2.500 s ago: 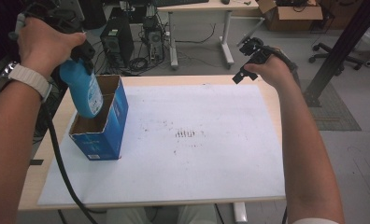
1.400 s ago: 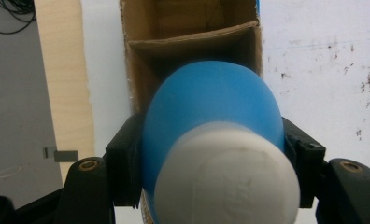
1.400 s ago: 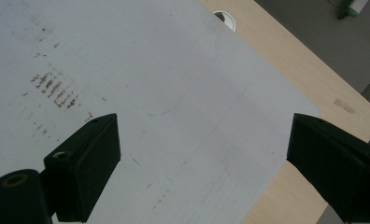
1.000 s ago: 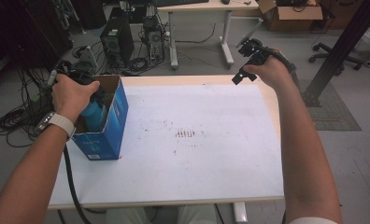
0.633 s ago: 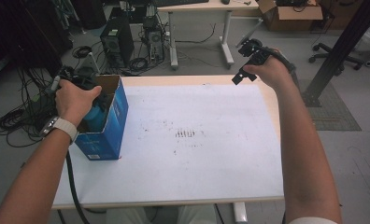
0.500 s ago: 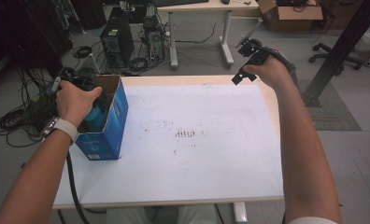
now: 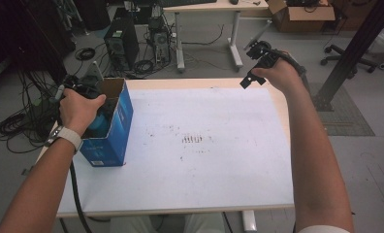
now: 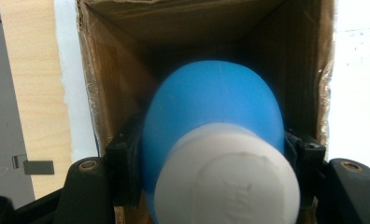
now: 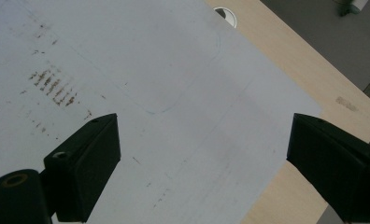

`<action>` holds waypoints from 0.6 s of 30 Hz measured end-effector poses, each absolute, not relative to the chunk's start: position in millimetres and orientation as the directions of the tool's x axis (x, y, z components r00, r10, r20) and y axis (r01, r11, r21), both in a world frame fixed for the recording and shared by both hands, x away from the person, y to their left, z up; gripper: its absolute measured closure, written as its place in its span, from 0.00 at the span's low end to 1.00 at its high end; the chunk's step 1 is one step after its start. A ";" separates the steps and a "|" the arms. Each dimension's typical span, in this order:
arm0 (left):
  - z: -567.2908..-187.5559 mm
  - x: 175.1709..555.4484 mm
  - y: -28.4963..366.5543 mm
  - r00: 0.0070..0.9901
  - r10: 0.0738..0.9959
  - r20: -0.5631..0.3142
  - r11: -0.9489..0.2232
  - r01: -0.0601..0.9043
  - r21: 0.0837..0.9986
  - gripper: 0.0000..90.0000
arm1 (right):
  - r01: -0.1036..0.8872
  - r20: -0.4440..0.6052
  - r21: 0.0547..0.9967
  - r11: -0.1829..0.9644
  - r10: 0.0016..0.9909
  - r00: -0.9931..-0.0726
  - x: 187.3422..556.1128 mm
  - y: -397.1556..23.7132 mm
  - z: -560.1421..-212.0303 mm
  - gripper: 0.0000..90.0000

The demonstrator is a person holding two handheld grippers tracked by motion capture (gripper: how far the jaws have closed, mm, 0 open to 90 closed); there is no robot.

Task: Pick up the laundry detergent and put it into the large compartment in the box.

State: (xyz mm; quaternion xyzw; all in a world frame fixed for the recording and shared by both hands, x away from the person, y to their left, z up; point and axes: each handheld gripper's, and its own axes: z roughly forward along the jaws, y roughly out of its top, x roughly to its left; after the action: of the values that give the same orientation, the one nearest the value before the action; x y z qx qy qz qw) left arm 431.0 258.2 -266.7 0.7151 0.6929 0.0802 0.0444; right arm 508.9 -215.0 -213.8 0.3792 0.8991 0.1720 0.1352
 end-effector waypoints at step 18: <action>-277.3 434.2 263.3 0.017 0.999 0.037 -0.023 0.987 0.158 0.41 | 0.637 -0.114 0.403 0.657 0.727 -0.677 511.0 -213.2 -216.5 0.11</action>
State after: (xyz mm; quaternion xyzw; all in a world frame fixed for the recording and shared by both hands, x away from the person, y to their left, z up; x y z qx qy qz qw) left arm 434.2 263.3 -277.3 0.7117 0.6977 0.0688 0.0434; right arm 511.0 -213.2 -216.5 0.3788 0.9003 0.1674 0.1338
